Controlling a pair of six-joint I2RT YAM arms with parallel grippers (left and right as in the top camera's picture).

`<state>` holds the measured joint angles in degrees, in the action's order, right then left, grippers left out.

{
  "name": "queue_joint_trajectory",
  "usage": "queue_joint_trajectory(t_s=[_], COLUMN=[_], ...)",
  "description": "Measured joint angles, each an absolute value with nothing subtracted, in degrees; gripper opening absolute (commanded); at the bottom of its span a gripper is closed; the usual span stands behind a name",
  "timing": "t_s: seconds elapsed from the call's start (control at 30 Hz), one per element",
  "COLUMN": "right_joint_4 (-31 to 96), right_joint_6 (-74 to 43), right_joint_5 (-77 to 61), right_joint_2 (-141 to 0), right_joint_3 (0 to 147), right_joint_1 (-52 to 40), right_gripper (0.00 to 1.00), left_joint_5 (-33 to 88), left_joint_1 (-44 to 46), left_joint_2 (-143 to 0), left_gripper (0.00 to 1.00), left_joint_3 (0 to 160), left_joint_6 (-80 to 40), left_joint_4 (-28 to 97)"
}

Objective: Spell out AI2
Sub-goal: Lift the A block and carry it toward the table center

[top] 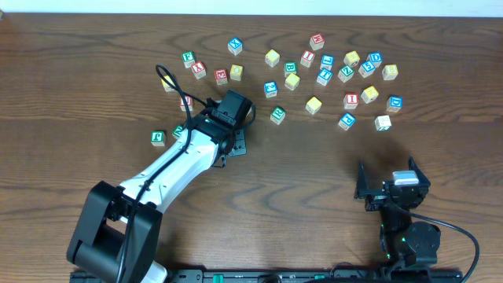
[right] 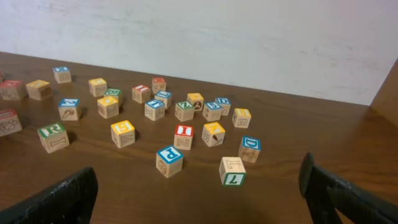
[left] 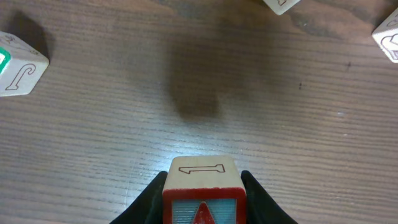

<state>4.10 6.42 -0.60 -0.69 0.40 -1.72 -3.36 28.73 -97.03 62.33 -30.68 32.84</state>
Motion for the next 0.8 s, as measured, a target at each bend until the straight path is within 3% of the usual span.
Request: queue_joint_trajectory(t_s=[0.8], right_joint_4=[4.10], right_joint_6=[6.42], right_joint_5=[-0.60], right_joint_2=[-0.69], right_joint_3=[0.40], right_joint_1=[-1.72], right_gripper=[0.99], left_joint_5=[-3.33], left_joint_1=[28.73], left_joint_2=[-97.51], left_gripper=[0.15], left_joint_3=[62.33], left_joint_6=[-31.31], left_joint_4=[31.64])
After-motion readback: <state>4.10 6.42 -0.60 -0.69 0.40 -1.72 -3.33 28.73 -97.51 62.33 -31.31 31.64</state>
